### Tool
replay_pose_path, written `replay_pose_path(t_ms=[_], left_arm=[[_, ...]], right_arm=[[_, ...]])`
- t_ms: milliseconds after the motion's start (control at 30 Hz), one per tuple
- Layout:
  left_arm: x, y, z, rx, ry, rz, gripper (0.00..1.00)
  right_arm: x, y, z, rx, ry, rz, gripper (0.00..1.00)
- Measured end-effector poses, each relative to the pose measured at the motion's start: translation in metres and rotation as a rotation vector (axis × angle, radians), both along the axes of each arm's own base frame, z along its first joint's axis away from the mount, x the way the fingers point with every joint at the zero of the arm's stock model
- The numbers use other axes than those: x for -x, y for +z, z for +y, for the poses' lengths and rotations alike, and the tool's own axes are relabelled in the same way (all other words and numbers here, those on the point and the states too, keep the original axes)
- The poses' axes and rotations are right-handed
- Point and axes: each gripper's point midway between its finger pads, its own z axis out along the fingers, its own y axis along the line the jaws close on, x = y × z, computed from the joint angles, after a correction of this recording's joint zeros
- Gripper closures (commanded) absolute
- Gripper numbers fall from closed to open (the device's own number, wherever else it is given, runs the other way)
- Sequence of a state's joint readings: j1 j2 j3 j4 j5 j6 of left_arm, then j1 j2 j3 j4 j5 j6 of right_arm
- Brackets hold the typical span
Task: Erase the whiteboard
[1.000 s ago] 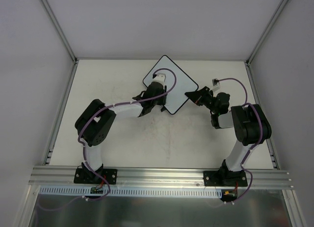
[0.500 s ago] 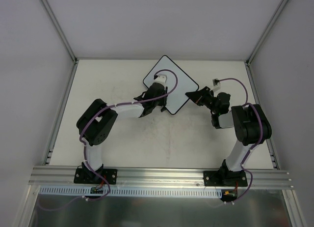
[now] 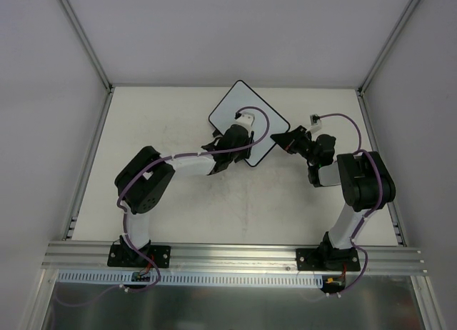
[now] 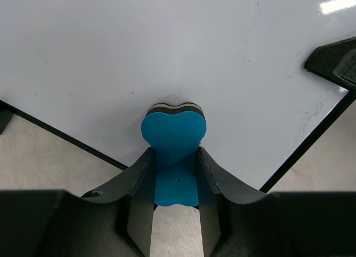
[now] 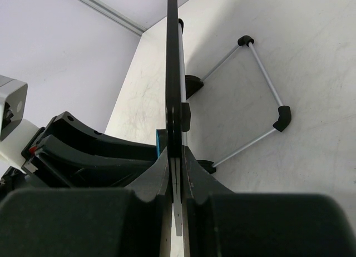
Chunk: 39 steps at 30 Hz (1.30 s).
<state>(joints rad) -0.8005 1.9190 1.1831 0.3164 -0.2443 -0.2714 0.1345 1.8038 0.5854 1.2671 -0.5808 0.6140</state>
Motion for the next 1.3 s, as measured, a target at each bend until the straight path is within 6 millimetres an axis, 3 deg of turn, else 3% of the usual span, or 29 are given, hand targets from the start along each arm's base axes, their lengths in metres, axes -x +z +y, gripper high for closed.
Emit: replay_pose_path(t_ms=[500,867,1300], left_arm=[[-0.006,0.003,0.004,-0.022,0.038,-0.016,1.0],[-0.046,0.004,0.027,0.015,0.126,-0.002,1.0],[-0.04,0.001,0.027,-0.008,0.134,-0.009,1.0]], right_arm=[[0.0,0.0,0.0,-0.001,0.0,0.001,1.0],[0.0,0.0,0.0,0.0,-0.001,-0.001,1.0],[0.0,0.0,-0.001,0.0,-0.002,-0.001,1.0]])
